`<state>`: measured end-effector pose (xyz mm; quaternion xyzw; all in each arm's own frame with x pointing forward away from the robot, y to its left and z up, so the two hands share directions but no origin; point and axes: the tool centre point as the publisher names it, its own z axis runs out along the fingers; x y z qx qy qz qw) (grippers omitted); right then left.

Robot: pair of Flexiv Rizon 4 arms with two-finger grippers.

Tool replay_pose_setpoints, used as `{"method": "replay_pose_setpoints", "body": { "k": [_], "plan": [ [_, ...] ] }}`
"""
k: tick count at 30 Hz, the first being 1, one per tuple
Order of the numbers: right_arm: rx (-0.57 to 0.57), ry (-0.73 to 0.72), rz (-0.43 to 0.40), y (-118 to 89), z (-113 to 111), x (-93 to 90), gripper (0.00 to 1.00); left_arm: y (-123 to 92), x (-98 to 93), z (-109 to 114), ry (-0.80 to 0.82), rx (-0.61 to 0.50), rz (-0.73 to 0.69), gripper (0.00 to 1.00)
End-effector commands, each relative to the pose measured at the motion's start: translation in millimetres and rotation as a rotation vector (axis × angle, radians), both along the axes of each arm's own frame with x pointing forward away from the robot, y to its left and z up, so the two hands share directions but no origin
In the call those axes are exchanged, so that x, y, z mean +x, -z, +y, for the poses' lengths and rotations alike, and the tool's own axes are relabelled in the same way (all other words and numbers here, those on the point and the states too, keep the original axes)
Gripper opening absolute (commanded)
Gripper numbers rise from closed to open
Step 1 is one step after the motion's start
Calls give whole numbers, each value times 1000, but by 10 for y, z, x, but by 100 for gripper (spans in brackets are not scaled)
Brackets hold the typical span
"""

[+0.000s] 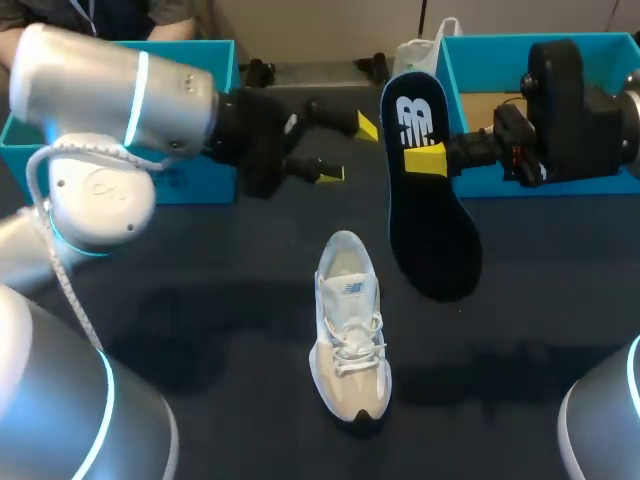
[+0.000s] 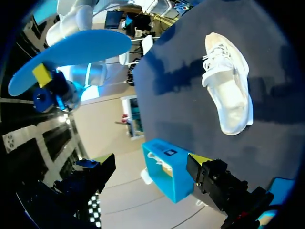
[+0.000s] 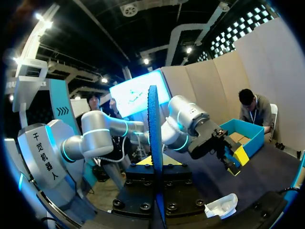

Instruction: Take the shoe out of the shoebox, open the shoe tongue, remove and reinsert the insole, then place the shoe into the shoebox

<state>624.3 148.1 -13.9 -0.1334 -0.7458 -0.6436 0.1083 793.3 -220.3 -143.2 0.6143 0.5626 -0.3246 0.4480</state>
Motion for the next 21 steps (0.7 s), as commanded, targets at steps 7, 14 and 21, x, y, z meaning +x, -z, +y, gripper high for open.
{"method": "replay_pose_setpoints", "body": {
  "k": [7,14,21],
  "plan": [
    [27,-16,69,62,-83,353,0,-147,32,120,48,-365,26,100],
    [76,-7,157,188,-195,760,0,-270,58,171,60,-429,49,100],
    [61,51,227,287,-242,893,0,-279,62,178,69,-437,55,100]
  ]
}}
